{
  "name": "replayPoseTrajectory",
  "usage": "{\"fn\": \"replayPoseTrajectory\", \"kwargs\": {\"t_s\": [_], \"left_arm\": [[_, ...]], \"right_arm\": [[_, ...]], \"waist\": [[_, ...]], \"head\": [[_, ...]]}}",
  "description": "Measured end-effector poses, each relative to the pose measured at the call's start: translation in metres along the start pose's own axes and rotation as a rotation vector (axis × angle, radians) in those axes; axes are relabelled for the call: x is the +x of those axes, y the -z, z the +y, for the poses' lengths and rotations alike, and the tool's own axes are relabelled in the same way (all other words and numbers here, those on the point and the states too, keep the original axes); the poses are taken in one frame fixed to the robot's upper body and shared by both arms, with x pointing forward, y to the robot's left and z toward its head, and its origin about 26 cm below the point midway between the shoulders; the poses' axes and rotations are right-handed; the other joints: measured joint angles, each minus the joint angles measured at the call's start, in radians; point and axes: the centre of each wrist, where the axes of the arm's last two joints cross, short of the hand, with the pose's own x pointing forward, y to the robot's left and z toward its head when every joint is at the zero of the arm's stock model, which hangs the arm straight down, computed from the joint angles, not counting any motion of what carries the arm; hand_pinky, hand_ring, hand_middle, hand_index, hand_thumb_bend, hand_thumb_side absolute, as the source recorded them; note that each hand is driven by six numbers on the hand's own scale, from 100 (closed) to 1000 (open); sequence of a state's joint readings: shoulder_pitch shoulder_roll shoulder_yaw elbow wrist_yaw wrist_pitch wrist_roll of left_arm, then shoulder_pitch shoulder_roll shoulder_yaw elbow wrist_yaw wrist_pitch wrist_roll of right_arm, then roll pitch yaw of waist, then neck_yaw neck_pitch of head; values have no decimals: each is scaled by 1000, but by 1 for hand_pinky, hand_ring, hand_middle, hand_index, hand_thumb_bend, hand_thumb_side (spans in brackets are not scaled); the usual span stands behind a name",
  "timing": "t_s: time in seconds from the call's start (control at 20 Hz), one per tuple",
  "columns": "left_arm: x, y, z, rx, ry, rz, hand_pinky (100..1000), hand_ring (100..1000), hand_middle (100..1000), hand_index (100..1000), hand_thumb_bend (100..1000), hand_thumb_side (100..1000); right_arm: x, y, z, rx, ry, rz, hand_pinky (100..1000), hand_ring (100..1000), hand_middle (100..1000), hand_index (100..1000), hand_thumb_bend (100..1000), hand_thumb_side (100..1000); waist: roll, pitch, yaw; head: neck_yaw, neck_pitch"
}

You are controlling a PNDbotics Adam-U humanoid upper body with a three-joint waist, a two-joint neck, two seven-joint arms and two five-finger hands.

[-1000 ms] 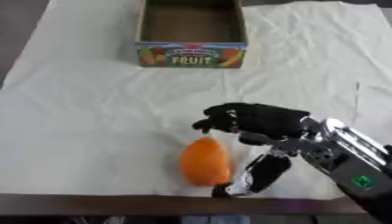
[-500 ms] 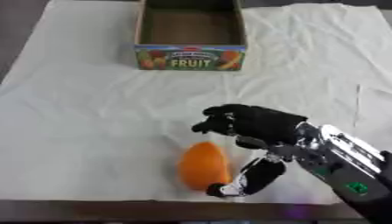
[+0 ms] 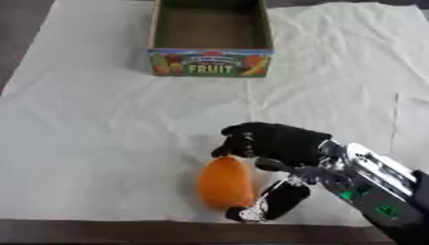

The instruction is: Pick up objects on the table and place them in the box.

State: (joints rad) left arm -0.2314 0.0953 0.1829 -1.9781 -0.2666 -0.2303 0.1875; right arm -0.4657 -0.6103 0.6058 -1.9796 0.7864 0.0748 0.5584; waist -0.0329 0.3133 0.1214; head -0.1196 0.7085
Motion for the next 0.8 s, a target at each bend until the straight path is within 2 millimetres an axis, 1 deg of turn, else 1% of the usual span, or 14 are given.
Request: {"fn": "replayPoseTrajectory", "kwargs": {"t_s": [0.1,0.3,0.35,0.45,0.65,0.7,0.8], "left_arm": [[0,0,0,0,0,0,335,377,617,792,100,665],[0,0,0,-1,0,1,335,377,617,792,100,664],[0,0,0,-1,0,1,334,377,617,792,100,663],[0,0,0,-1,-1,1,334,376,617,793,100,663],[0,-1,-1,2,-6,5,334,376,618,793,100,663],[0,-1,-1,2,-6,5,333,376,618,793,100,663],[0,-1,-1,1,-6,6,333,376,618,793,100,663]], "right_arm": [[0,0,0,-1,-1,16,952,1000,695,883,378,663],[1,1,1,5,-11,33,953,1000,678,866,360,617],[2,1,1,7,-12,34,953,1000,669,860,343,594],[2,1,2,14,-11,35,954,1000,649,845,285,545],[4,2,2,15,5,32,958,1000,614,814,126,465],[4,2,2,13,13,29,960,1000,608,809,100,446],[4,3,2,7,37,21,962,1000,596,802,100,427]], "waist": [[0,0,2],[-1,2,5],[-1,3,7],[-2,5,8],[-1,6,8],[-1,6,8],[0,6,7]], "head": [[-2,-6],[-3,-8],[-3,-8],[-3,-8],[-3,-8],[-3,-8],[-3,-8]]}}
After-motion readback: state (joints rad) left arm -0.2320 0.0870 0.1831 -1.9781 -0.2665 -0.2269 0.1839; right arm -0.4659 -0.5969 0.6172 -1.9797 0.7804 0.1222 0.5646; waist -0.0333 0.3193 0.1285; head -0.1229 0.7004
